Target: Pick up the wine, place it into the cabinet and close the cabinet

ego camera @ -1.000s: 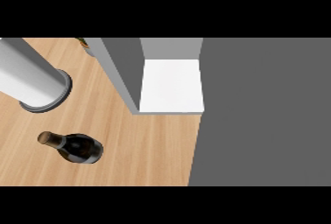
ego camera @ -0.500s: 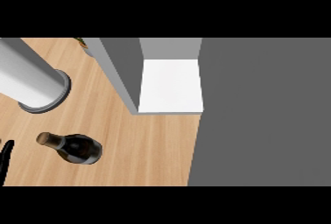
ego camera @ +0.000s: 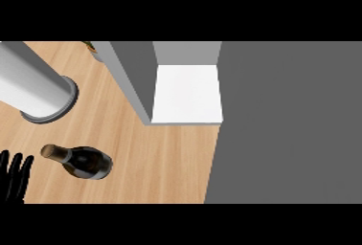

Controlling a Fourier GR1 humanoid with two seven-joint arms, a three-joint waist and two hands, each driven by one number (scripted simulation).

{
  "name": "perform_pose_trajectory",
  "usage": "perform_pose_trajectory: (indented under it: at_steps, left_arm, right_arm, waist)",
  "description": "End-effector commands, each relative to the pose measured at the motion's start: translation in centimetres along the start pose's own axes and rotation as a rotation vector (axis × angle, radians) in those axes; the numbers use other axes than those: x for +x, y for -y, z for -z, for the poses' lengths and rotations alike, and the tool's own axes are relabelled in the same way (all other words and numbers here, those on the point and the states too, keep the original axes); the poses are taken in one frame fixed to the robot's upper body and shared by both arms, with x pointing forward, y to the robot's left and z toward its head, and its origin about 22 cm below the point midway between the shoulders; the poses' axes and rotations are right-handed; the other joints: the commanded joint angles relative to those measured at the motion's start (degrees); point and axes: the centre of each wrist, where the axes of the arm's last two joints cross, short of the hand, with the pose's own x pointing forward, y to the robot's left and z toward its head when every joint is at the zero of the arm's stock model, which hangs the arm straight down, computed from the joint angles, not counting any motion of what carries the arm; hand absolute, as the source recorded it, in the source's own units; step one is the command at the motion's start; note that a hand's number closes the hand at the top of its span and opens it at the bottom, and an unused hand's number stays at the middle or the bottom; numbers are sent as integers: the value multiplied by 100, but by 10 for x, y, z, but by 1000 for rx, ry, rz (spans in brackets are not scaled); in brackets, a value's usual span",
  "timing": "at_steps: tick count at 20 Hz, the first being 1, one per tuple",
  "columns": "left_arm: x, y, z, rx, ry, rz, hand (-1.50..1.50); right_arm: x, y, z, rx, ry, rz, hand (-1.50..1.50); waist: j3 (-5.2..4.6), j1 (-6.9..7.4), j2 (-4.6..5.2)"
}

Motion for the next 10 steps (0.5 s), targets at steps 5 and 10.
perform_pose_trajectory:
  at_steps: [5, 10]
  left_arm:
    - [-49, -7, 6, -8, -13, -10, -150]
    - [-66, -22, -18, 6, -74, -12, -150]
  right_arm:
    - [1, -4, -18, 58, -1, 49, -150]
    - [10, -5, -27, 77, 16, 38, -150]
  waist:
    - [2, 7, 13]
    - [1, 10, 3]
